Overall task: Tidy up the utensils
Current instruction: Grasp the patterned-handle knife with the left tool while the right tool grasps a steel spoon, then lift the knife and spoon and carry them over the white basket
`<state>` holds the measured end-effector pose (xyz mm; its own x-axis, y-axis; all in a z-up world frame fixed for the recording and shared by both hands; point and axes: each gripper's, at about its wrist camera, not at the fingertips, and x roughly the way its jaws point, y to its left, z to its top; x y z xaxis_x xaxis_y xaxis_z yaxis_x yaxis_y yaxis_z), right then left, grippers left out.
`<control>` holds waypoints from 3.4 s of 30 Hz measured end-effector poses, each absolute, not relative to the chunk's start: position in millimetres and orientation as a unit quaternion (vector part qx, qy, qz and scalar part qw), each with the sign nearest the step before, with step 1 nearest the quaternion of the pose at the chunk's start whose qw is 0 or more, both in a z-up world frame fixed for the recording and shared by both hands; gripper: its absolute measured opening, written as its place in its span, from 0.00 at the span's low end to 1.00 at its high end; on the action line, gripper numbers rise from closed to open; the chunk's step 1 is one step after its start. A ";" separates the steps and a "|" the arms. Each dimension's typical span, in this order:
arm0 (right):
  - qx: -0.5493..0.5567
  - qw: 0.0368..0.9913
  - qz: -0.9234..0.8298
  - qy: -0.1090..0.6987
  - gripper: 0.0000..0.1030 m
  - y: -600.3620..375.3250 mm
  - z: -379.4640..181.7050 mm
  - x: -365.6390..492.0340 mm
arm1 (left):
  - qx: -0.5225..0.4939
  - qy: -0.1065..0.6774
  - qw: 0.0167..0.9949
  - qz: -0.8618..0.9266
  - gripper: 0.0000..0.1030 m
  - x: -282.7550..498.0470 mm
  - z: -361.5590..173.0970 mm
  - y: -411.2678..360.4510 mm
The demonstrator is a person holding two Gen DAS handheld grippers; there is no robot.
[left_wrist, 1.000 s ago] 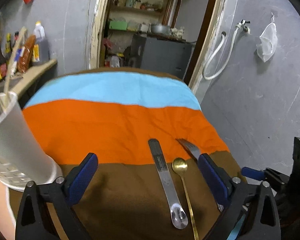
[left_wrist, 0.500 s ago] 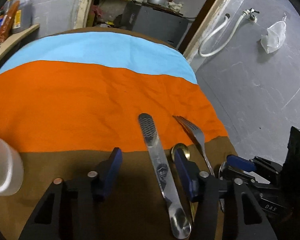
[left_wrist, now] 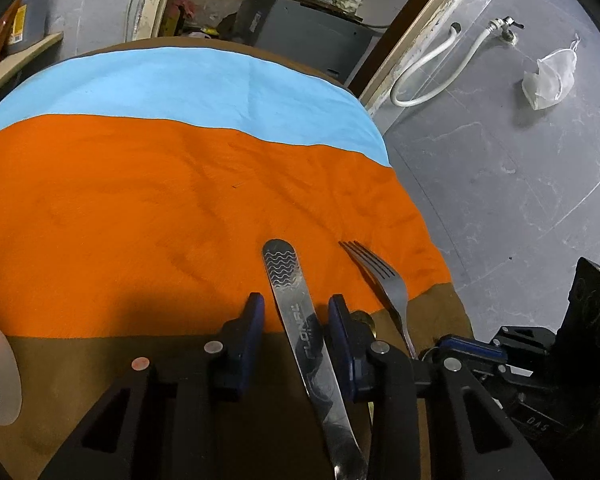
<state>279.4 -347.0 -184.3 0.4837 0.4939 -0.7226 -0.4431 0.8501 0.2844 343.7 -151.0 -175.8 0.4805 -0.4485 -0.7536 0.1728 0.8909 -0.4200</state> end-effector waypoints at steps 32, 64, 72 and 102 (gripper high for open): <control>0.148 0.853 0.219 0.450 0.04 -371.3 -214.1 303.3 | -0.203 0.542 0.784 -0.224 0.11 362.7 -184.4 -153.5; 0.104 0.849 0.210 0.473 0.04 -348.9 -197.7 289.2 | -0.135 0.557 0.780 -0.251 0.07 330.0 -165.0 -165.9; 0.104 0.849 0.202 0.478 0.04 -348.6 -198.0 283.7 | -0.131 0.576 0.768 -0.246 0.07 335.5 -170.2 -177.6; 0.037 0.962 0.173 0.206 0.02 -267.1 -34.5 233.4 | -0.130 0.278 0.944 -0.118 0.02 244.3 -31.0 -73.8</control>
